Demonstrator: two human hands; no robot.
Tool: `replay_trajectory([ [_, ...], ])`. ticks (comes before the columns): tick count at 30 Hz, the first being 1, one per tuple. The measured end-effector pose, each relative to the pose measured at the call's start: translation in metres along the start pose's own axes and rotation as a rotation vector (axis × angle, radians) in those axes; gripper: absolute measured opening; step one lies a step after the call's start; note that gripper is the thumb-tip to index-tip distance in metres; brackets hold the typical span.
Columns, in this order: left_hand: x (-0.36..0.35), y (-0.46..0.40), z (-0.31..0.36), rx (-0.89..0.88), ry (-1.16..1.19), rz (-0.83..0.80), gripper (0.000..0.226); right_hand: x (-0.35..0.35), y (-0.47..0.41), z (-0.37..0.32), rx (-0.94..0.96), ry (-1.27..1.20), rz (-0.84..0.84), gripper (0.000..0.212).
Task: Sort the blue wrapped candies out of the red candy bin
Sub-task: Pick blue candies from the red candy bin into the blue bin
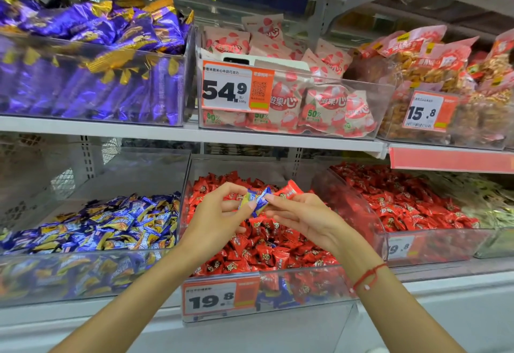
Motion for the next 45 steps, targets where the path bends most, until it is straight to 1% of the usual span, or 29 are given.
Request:
replay_trajectory([
  [3, 0.001, 0.001, -0.002, 0.025, 0.005, 0.009, 0.029, -0.004, 0.000, 0.003, 0.003, -0.029, 0.035, 0.023],
  [6, 0.002, 0.002, -0.002, 0.039, -0.014, 0.004, 0.039, -0.007, 0.002, 0.003, 0.031, 0.042, 0.037, 0.023],
  [8, 0.002, 0.002, -0.002, 0.025, -0.036, 0.014, 0.035, -0.010, 0.005, 0.000, 0.049, 0.123, 0.013, 0.023],
  [10, 0.004, 0.001, -0.003, 0.004, -0.074, 0.034, 0.022, -0.009, 0.007, -0.004, 0.068, 0.187, -0.012, 0.021],
  [12, 0.007, 0.000, -0.003, -0.003, -0.086, 0.048, 0.019, -0.003, 0.006, -0.007, 0.112, 0.279, 0.026, 0.018],
  [13, 0.008, -0.001, -0.002, -0.001, -0.079, 0.053, 0.020, 0.004, 0.004, -0.008, 0.155, 0.411, 0.087, 0.020],
  [14, 0.009, -0.002, -0.002, -0.001, -0.072, 0.060, 0.022, 0.013, 0.000, -0.007, 0.205, 0.628, 0.181, 0.020],
  [16, 0.011, -0.003, 0.000, -0.008, -0.057, 0.075, 0.024, 0.025, -0.004, -0.003, 0.263, 1.137, 0.383, 0.016],
  [17, 0.012, -0.002, 0.001, -0.012, -0.044, 0.082, 0.024, 0.026, -0.005, 0.000, 0.285, 1.258, 0.437, 0.013],
  [18, 0.012, -0.002, 0.003, -0.015, -0.030, 0.087, 0.023, 0.023, -0.006, 0.003, 0.309, 1.269, 0.431, 0.012],
  [20, 0.009, 0.000, 0.008, -0.021, 0.004, 0.090, 0.022, 0.013, -0.011, 0.011, 0.334, 1.206, 0.278, 0.010],
  [21, 0.007, 0.001, 0.011, -0.036, 0.015, 0.089, 0.021, 0.007, -0.013, 0.015, 0.312, 1.221, 0.184, 0.011],
  [23, 0.003, 0.004, 0.019, -0.076, 0.025, 0.086, 0.021, -0.001, -0.018, 0.026, 0.230, 1.369, 0.052, 0.020],
  [25, 0.001, 0.005, 0.024, -0.100, 0.035, 0.095, 0.021, -0.003, -0.021, 0.034, 0.171, 1.522, 0.031, 0.026],
  [27, 0.004, 0.005, 0.024, -0.102, 0.020, 0.107, 0.028, -0.005, -0.024, 0.040, 0.172, 1.574, 0.038, 0.023],
  [29, 0.006, 0.005, 0.022, -0.092, -0.013, 0.115, 0.040, -0.004, -0.025, 0.041, 0.208, 1.533, 0.064, 0.020],
  [30, 0.006, 0.005, 0.021, -0.088, -0.017, 0.117, 0.042, 0.000, -0.026, 0.040, 0.220, 1.485, 0.087, 0.019],
  [33, 0.008, 0.005, 0.017, -0.096, 0.003, 0.128, 0.033, 0.015, -0.029, 0.035, 0.200, 1.339, 0.142, 0.018],
  [35, 0.009, 0.004, 0.017, -0.101, 0.015, 0.129, 0.026, 0.024, -0.030, 0.033, 0.199, 1.296, 0.132, 0.017],
  [37, 0.010, 0.003, 0.017, -0.109, 0.022, 0.124, 0.021, 0.026, -0.028, 0.030, 0.249, 1.235, 0.138, 0.008],
  [38, 0.009, 0.002, 0.017, -0.109, 0.029, 0.119, 0.020, 0.027, -0.028, 0.027, 0.283, 1.165, 0.162, 0.006],
  [40, 0.009, 0.001, 0.017, -0.098, 0.042, 0.106, 0.020, 0.031, -0.028, 0.018, 0.358, 0.991, 0.236, 0.007],
  [41, 0.009, 0.001, 0.016, -0.089, 0.039, 0.096, 0.019, 0.033, -0.026, 0.012, 0.388, 0.896, 0.235, 0.008],
  [43, 0.008, 0.001, 0.014, -0.070, 0.008, 0.063, 0.018, 0.036, -0.023, 0.002, 0.409, 0.709, 0.122, 0.010],
  [45, 0.008, 0.002, 0.012, -0.048, -0.049, 0.028, 0.020, 0.032, -0.013, -0.006, 0.375, 0.586, -0.018, 0.007],
])
Point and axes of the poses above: each hand's wrist, its own y-axis away from the middle knuckle, its own x-axis out of the back of the hand, z = x × y, the point moved 2 cm from there along -y, towards the middle knuckle, and after that the axes turned 4 degrees about z, right-handed, at the moved point
